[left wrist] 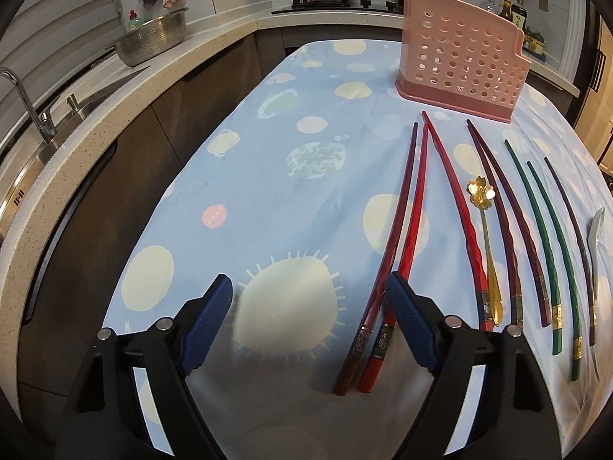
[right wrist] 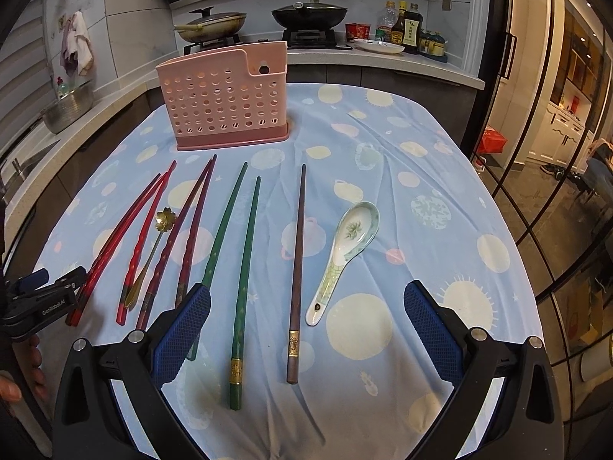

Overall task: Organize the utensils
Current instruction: 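Lower the left tool onto the red chopstick pair and close it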

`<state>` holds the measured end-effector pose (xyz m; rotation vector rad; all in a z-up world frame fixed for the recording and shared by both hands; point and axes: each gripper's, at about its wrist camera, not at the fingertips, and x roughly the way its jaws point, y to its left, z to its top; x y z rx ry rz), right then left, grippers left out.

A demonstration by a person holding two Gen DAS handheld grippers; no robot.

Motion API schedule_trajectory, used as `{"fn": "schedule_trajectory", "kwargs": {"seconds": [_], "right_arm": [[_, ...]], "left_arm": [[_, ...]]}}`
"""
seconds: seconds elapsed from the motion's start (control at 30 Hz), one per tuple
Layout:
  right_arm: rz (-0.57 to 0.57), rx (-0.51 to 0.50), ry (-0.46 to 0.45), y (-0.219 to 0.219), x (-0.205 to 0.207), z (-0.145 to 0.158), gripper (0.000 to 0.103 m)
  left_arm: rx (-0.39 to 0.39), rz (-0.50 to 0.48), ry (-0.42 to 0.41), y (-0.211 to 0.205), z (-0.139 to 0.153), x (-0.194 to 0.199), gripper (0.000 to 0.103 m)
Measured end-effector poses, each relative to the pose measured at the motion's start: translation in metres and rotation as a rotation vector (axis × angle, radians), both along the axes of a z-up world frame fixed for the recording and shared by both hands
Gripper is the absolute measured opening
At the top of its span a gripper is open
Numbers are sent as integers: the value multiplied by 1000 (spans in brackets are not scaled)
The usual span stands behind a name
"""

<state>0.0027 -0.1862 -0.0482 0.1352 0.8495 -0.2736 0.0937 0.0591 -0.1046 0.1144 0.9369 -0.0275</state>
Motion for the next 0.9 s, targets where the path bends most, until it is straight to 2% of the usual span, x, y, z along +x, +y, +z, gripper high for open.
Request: {"fn": "schedule_trajectory", "kwargs": {"seconds": [0.5,0.9], "right_arm": [[5,-4,14,5,3,-5,97],[4,1,15,5,3,-6,97]], "left_arm": [[-14,-22,25,-2,-9,1,67],[-33,-60,34,-9,-7,-3,45]]}}
